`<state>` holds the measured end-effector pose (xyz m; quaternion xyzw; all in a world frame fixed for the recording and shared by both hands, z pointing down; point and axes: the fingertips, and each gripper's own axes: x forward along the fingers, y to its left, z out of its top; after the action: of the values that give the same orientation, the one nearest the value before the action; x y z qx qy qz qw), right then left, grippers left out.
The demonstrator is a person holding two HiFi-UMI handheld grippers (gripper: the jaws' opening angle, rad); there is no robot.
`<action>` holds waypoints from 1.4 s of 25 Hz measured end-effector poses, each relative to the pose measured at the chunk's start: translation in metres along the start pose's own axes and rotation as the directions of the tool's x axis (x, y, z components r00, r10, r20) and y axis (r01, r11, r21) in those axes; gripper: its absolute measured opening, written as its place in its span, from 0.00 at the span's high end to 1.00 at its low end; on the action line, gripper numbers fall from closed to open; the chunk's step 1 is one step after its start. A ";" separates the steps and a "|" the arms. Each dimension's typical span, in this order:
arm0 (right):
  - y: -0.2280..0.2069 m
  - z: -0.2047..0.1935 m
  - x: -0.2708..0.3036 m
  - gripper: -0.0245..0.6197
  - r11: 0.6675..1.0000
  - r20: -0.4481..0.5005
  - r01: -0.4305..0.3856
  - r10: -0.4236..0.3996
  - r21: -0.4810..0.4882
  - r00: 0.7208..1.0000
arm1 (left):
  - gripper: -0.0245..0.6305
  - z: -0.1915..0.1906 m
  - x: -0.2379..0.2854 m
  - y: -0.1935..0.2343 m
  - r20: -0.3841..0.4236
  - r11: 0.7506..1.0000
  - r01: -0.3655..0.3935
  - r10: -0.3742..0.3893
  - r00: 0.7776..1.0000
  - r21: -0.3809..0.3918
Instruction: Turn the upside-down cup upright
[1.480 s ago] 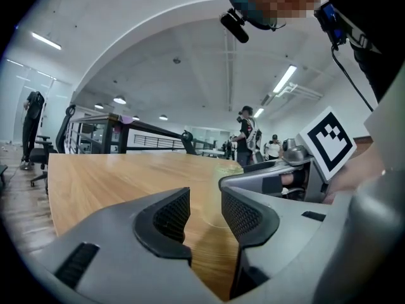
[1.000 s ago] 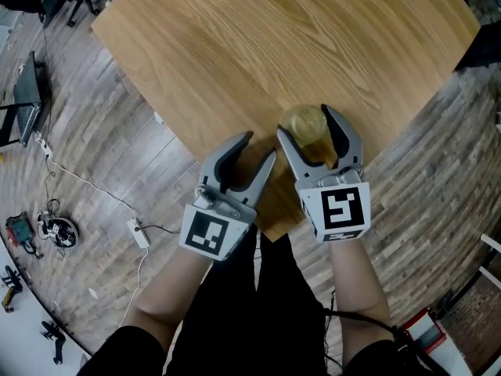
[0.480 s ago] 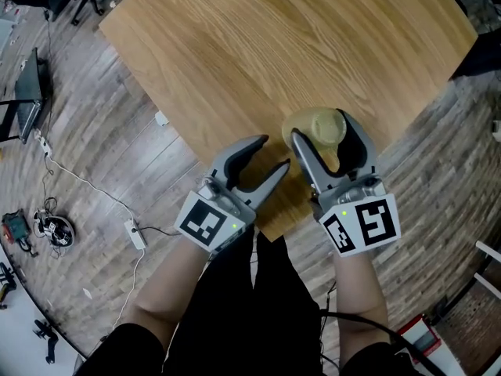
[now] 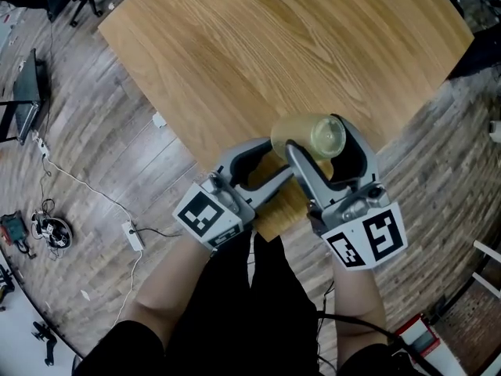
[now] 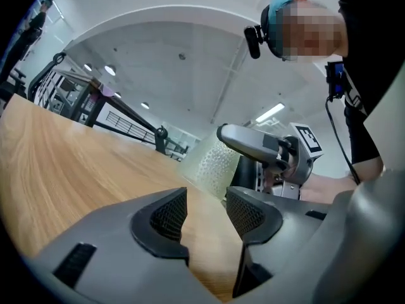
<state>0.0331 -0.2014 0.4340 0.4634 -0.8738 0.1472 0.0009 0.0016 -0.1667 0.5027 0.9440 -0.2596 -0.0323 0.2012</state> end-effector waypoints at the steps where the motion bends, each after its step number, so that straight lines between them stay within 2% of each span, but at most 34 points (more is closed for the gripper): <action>1: -0.002 -0.001 0.000 0.50 1.000 0.000 -0.001 0.001 0.008 1.000 | 0.67 0.000 0.000 0.000 0.010 1.000 0.007 -0.007 1.000 -0.003; 4: -0.008 -0.007 -0.003 0.50 0.999 0.000 -0.004 0.004 0.033 1.000 | 0.76 -0.002 0.002 -0.005 0.029 0.999 0.033 -0.033 0.999 -0.002; 8: -0.014 -0.006 -0.003 0.50 0.997 0.011 -0.018 0.017 0.080 1.000 | 0.79 0.002 0.004 -0.006 0.044 0.996 0.067 -0.065 0.997 -0.050; 12: -0.016 -0.008 -0.008 0.50 0.989 0.034 -0.047 0.043 0.140 0.999 | 0.79 0.007 0.001 -0.007 0.094 0.987 0.108 -0.097 0.991 -0.120; 17: -0.013 -0.012 -0.017 0.50 0.985 0.042 -0.070 0.064 0.158 0.997 | 0.82 0.003 -0.003 -0.016 0.103 0.985 0.123 -0.110 0.989 -0.123; 22: -0.012 -0.022 -0.019 0.50 0.972 0.045 -0.112 0.105 0.206 0.993 | 0.86 -0.002 -0.010 -0.017 0.097 0.986 0.126 -0.116 0.989 -0.105; 27: -0.022 -0.030 -0.019 0.50 0.958 0.053 -0.110 0.099 0.266 0.994 | 0.90 -0.003 -0.012 -0.016 0.077 0.992 0.110 -0.105 0.991 -0.062; 32: -0.033 -0.036 -0.020 0.50 0.968 0.038 -0.042 0.034 0.248 0.999 | 0.90 -0.005 -0.009 -0.016 0.015 0.998 0.060 -0.060 0.998 0.017; 35: -0.042 -0.038 -0.023 0.50 0.978 0.026 0.006 -0.012 0.207 1.000 | 0.93 -0.008 -0.009 -0.011 -0.010 0.999 0.023 -0.023 1.000 0.028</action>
<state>0.0751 -0.1947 0.4774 0.4668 -0.8516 0.2312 -0.0584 0.0006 -0.1504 0.5051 0.9498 -0.2483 -0.0264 0.1886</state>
